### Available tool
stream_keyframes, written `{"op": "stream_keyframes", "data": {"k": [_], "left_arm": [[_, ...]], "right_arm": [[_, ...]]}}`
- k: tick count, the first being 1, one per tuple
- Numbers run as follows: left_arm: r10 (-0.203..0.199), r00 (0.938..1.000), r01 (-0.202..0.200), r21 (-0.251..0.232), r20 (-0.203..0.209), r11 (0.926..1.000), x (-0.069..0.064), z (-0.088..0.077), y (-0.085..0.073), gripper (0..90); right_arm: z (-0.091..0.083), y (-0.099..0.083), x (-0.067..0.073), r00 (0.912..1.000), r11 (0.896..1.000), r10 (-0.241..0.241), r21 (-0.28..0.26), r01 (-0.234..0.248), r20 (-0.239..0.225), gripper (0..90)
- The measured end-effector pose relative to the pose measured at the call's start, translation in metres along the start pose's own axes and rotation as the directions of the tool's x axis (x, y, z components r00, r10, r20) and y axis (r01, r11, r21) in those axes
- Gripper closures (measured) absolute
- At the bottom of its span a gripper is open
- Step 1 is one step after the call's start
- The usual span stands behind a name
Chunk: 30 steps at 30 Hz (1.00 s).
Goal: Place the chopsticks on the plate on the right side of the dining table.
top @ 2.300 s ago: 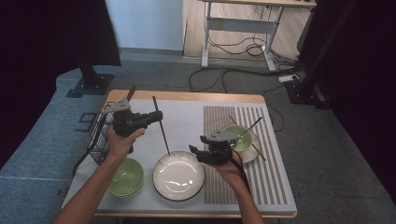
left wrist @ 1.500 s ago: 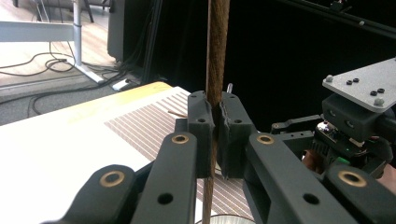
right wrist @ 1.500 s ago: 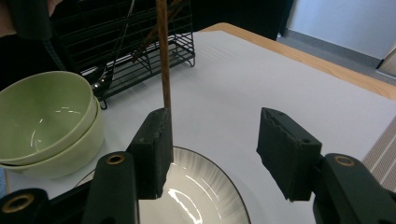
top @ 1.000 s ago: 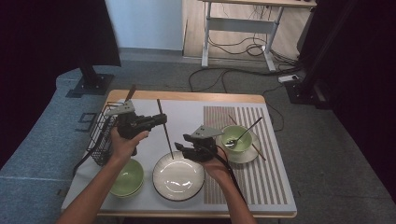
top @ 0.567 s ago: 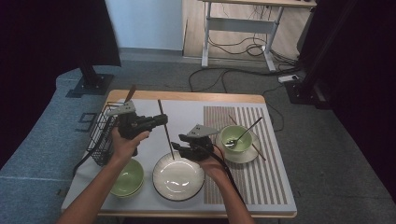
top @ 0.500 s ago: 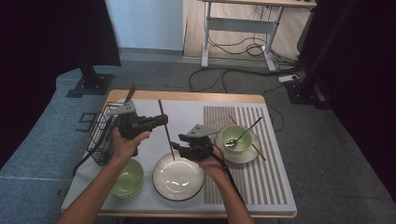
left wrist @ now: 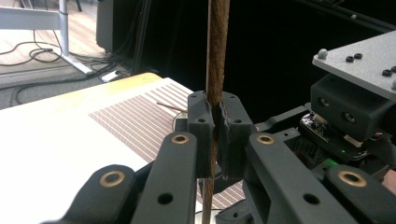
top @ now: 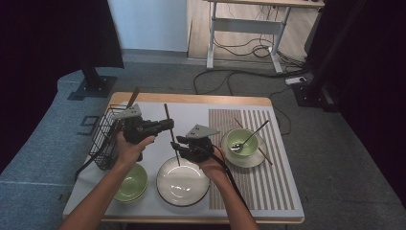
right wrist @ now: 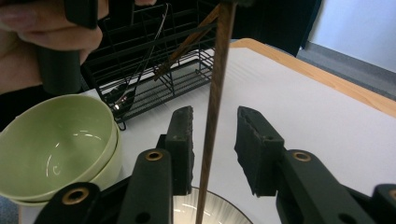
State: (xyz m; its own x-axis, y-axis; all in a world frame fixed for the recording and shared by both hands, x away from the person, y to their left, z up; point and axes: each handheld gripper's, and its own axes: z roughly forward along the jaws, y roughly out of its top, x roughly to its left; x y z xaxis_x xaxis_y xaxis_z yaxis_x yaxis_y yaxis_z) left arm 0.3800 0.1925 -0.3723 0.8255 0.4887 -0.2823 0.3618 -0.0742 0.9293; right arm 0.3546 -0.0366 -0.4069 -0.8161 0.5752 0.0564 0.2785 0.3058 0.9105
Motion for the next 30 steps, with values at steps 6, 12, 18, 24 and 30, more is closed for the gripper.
{"op": "stream_keyframes", "data": {"k": [6,12,18,24,30], "left_arm": [[-0.010,0.9998,0.010,-0.001,0.015,1.0000,-0.001,0.002,-0.001,84.8],[-0.013,0.9998,0.012,0.004,0.018,0.9999,-0.001,0.002,-0.002,84.7],[-0.010,0.9997,0.010,0.012,0.024,0.9999,-0.001,0.003,-0.002,83.6],[-0.021,0.9989,0.021,0.002,0.042,0.9998,0.000,-0.002,-0.002,69.3],[-0.006,0.9996,0.006,-0.002,0.029,1.0000,0.004,-0.008,-0.001,59.4]], "right_arm": [[0.004,0.003,-0.001,1.0000,1.000,-0.008,0.006,0.008,0.002,73.1],[0.006,0.004,0.000,0.9999,1.000,-0.011,0.010,0.011,0.000,82.4],[0.007,0.004,-0.002,0.9998,1.000,0.005,0.020,-0.006,0.018,84.6],[0.002,0.005,-0.004,0.9985,0.999,0.021,0.027,-0.023,0.051,84.6],[-0.008,0.004,-0.012,0.9961,0.999,0.043,0.014,-0.045,0.077,84.6]]}}
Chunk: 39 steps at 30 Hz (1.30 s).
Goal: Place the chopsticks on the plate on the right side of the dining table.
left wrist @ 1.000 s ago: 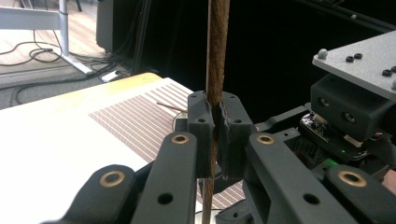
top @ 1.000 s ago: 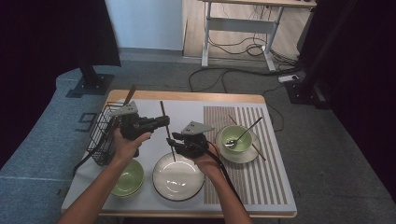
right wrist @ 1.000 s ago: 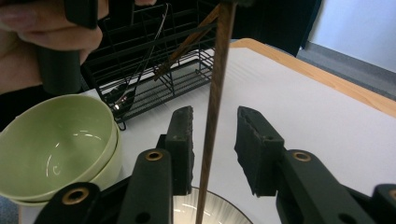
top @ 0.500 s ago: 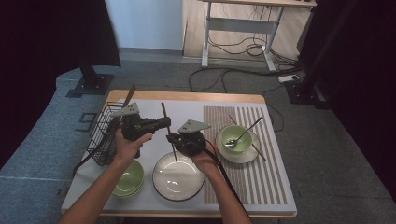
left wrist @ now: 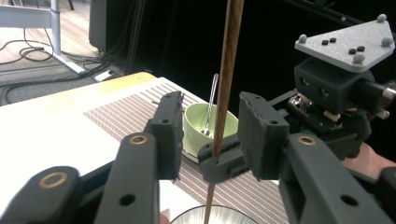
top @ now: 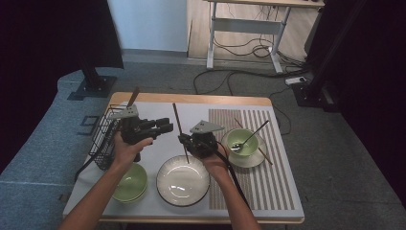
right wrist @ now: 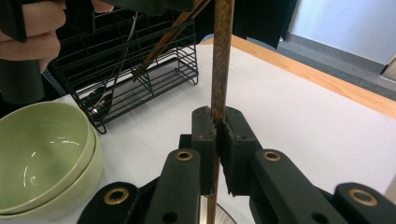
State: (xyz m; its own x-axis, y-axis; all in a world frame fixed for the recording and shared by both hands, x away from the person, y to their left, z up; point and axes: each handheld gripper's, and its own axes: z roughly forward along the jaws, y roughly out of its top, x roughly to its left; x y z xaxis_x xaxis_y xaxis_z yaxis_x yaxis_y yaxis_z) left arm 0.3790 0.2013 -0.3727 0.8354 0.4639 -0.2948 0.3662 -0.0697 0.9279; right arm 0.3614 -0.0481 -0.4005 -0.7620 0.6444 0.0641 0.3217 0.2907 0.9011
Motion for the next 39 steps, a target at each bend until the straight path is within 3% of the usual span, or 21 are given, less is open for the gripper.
{"op": "stream_keyframes", "data": {"k": [14,39], "left_arm": [[0.025,0.9997,-0.025,0.042,0.003,0.9988,0.001,0.003,-0.006,52.2],[0.001,0.9995,-0.005,0.118,0.032,0.9930,0.003,0.018,-0.021,51.5]], "right_arm": [[-0.012,0.003,-0.009,0.9988,0.997,0.050,-0.051,-0.050,0.002,84.6],[-0.023,0.017,-0.009,0.9977,0.993,0.065,-0.094,-0.066,-0.018,84.6]]}}
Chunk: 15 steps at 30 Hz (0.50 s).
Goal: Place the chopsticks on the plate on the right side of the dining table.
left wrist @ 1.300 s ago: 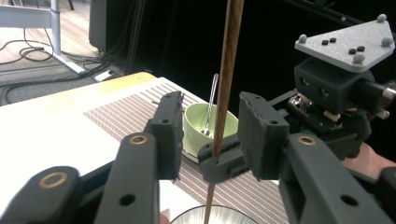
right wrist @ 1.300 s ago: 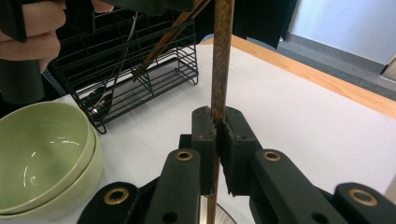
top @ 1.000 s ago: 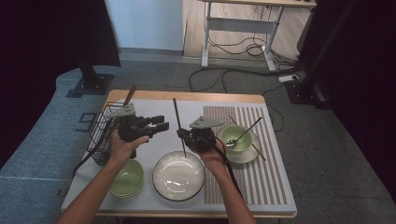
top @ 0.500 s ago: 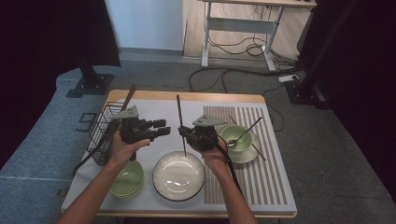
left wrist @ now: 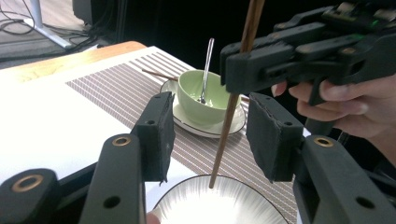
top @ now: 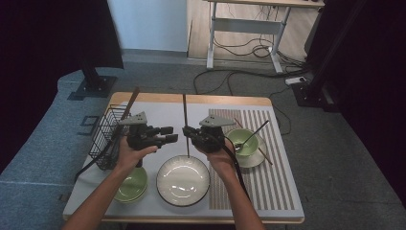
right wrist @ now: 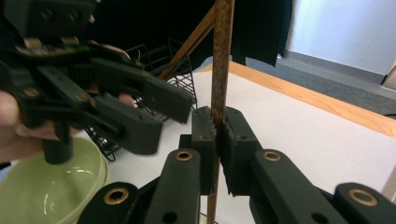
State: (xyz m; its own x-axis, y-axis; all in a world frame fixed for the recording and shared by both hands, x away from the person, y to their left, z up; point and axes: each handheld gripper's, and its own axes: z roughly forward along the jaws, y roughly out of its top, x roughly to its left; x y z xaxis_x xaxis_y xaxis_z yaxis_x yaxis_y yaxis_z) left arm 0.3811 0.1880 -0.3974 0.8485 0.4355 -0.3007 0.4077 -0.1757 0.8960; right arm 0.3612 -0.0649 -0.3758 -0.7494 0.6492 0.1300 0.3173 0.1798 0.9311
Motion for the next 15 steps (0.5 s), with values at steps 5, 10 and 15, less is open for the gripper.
{"op": "stream_keyframes", "data": {"k": [5,10,15], "left_arm": [[-0.001,1.0000,0.001,0.003,0.004,1.0000,0.000,0.001,-0.001,51.4],[0.002,1.0000,-0.002,0.026,0.002,0.9996,0.000,0.004,-0.003,50.8],[0.001,1.0000,-0.001,0.032,0.005,0.9995,-0.001,0.006,-0.005,50.9]], "right_arm": [[-0.002,0.004,0.003,1.0000,1.000,0.000,-0.012,0.000,0.002,84.5],[-0.001,0.010,0.005,1.0000,1.000,-0.004,-0.017,0.004,-0.002,84.5],[0.001,0.014,0.009,0.9999,1.000,-0.005,-0.027,0.005,-0.012,84.5]]}}
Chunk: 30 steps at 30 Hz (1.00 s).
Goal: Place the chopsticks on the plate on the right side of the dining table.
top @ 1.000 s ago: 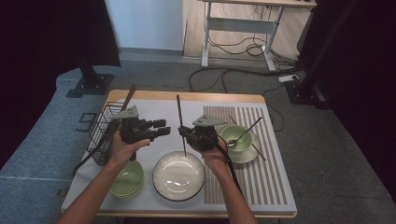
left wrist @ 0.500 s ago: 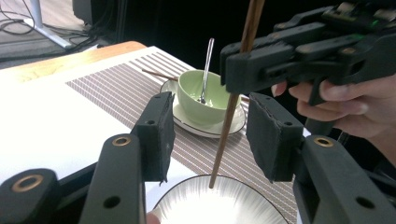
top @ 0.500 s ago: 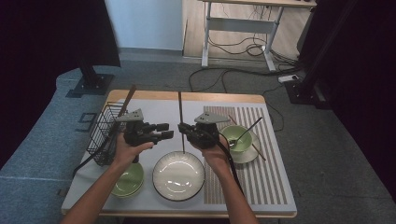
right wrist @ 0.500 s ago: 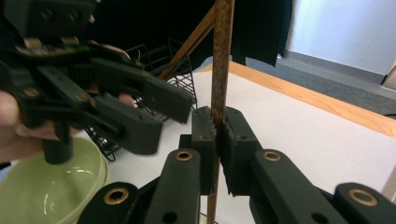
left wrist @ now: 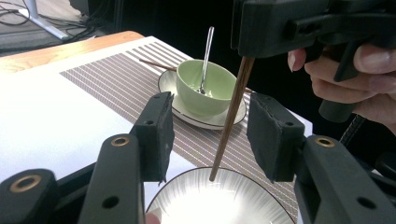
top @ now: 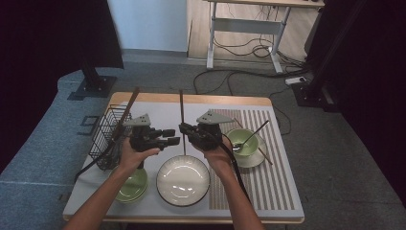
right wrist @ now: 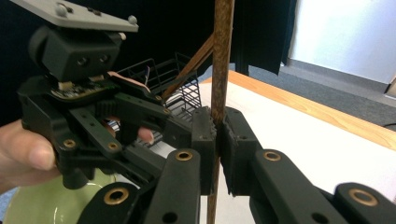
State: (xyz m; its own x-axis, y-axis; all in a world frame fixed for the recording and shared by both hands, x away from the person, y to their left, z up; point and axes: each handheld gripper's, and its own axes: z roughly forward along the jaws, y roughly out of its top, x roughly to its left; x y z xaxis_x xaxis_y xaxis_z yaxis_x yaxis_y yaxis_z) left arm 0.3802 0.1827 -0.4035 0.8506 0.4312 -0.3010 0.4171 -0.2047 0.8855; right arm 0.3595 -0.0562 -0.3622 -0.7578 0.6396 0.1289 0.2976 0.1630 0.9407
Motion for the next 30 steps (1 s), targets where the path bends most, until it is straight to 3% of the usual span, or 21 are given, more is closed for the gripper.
{"op": "stream_keyframes", "data": {"k": [13,30], "left_arm": [[0.008,0.9999,-0.007,0.040,-0.013,0.9992,0.000,0.005,-0.006,53.4],[0.017,0.9998,-0.019,0.122,0.011,0.9923,-0.001,0.009,-0.011,82.8]], "right_arm": [[0.005,0.005,0.009,0.9995,1.000,0.001,-0.027,-0.002,-0.033,84.5],[0.014,-0.005,0.008,0.9989,1.000,0.022,-0.008,-0.022,-0.041,84.4]]}}
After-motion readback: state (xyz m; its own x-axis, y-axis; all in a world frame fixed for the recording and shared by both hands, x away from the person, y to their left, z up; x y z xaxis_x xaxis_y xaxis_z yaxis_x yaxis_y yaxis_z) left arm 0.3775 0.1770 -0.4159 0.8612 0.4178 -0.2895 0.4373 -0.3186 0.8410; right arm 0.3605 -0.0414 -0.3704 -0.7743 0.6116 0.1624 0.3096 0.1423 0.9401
